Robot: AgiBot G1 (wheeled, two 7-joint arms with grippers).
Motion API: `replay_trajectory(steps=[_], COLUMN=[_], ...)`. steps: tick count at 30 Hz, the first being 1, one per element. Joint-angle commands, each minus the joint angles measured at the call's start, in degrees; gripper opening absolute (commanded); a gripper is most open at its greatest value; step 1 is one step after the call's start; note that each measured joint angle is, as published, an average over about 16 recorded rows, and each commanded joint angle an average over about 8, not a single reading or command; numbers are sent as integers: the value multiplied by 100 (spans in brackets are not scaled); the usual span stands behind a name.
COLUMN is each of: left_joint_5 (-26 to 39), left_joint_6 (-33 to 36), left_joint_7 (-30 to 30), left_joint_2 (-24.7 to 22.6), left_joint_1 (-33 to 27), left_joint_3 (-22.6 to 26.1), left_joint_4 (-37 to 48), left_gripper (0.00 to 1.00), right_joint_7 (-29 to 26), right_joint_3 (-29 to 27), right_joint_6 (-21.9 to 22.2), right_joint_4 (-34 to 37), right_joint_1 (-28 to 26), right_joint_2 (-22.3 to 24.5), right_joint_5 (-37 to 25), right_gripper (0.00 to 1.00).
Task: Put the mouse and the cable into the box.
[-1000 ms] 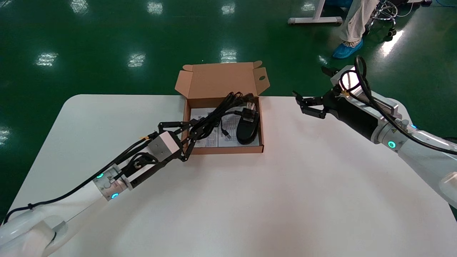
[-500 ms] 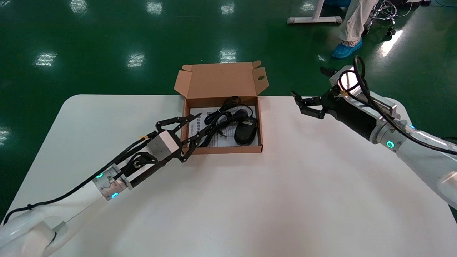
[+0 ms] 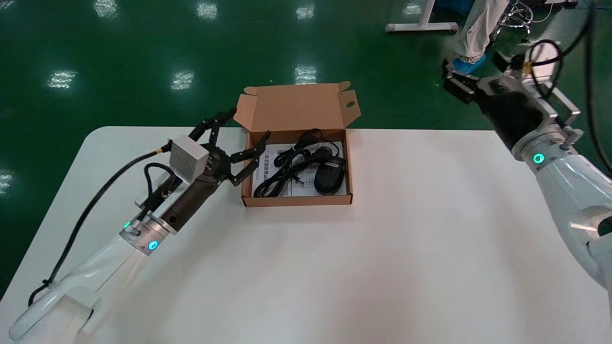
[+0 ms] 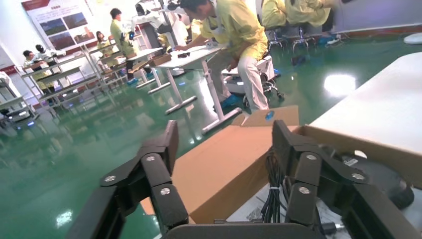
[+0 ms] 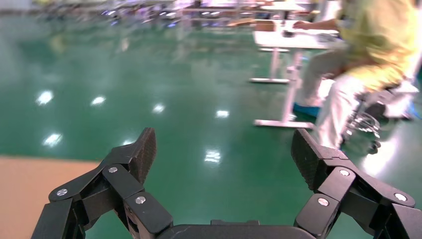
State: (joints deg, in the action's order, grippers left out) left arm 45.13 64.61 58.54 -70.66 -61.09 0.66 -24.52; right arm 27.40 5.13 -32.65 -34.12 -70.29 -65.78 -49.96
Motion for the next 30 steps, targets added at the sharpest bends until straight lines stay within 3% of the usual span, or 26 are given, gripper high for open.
replay_trajectory(steps=[1,11,30], left_joint_5=[-51,-97,-200], left_joint_6=[35,387,1155], left_joint_7=[-125,-1278,-3800], left_joint_2=[53,648,1950], left_joint_1=[2,-7,-25], left_joint_3=[7,266,833], left_joint_4=[-83,-900,-2688], left_gripper=[100,100,100], right_joint_7=[-17,-603,-1939], right_joint_3=[-87,35,474], right_joint_6=[96,-672,-2599], right_joint_4=[14,-577,-1979], right_joint_1=[1,135,441], right_joint_2=[-53,386,1505], right_joint_5=[88,255,486], right_gripper=[100,100,100])
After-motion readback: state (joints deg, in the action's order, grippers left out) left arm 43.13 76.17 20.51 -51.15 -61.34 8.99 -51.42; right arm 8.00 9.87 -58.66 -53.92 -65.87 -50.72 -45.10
